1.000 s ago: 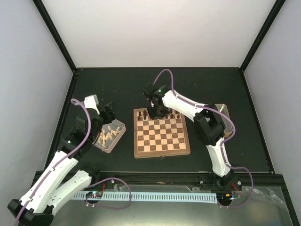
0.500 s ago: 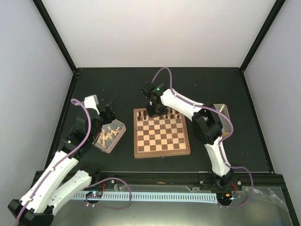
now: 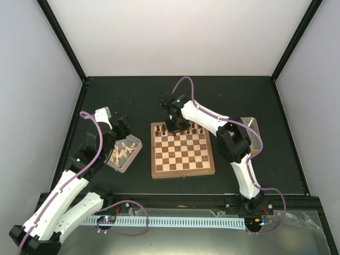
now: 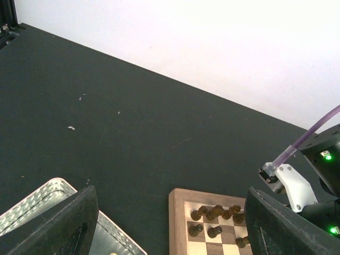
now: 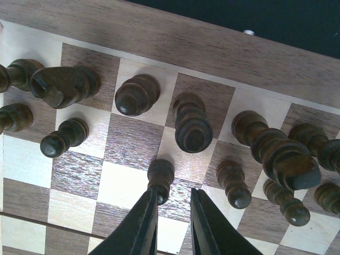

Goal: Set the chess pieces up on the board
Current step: Place the chess piece on the chessboard, then adjust the chess piece on the chessboard.

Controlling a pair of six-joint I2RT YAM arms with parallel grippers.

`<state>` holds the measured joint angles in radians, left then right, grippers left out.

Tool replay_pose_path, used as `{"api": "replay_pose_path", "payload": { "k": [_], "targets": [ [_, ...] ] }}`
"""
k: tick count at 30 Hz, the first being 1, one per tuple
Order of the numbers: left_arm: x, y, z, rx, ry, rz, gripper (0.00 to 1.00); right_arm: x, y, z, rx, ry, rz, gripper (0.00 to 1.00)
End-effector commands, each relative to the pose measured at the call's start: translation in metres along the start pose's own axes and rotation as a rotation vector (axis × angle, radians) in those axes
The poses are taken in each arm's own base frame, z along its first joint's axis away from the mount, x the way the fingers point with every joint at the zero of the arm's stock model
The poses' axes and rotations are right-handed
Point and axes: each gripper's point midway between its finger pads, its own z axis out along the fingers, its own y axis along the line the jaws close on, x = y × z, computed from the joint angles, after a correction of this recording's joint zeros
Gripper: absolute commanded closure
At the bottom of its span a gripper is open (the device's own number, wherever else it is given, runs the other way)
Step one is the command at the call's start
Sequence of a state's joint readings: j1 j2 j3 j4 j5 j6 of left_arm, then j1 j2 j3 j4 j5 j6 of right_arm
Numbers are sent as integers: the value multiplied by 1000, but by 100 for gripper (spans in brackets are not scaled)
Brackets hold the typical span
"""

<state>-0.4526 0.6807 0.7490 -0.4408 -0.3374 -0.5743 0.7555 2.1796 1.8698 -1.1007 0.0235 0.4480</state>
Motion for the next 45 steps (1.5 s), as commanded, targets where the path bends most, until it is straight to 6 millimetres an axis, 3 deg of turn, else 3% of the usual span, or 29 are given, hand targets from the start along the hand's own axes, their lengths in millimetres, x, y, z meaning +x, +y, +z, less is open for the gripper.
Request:
{"api": "replay_pose_path", "payload": {
  "k": [1, 15, 27, 33, 37, 45],
  "targets": [
    [-8, 0, -2, -3, -23, 10, 23, -3, 3, 1, 2, -2, -11, 79],
    [-7, 1, -2, -6, -22, 9, 23, -3, 15, -1, -22, -17, -26, 75],
    [-8, 2, -2, -8, -26, 11, 23, -12, 12, -1, 33, -57, 59, 78],
    [-13, 0, -3, 9, -41, 0, 23, -16, 0, -16, 65, -137, 87, 78],
    [-16, -5, -7, 51, -53, -7, 23, -17, -5, -40, 42, -236, 111, 77],
    [-17, -11, -11, 113, -74, -6, 23, 5, -13, -76, -52, -360, 122, 68]
  ]
}}
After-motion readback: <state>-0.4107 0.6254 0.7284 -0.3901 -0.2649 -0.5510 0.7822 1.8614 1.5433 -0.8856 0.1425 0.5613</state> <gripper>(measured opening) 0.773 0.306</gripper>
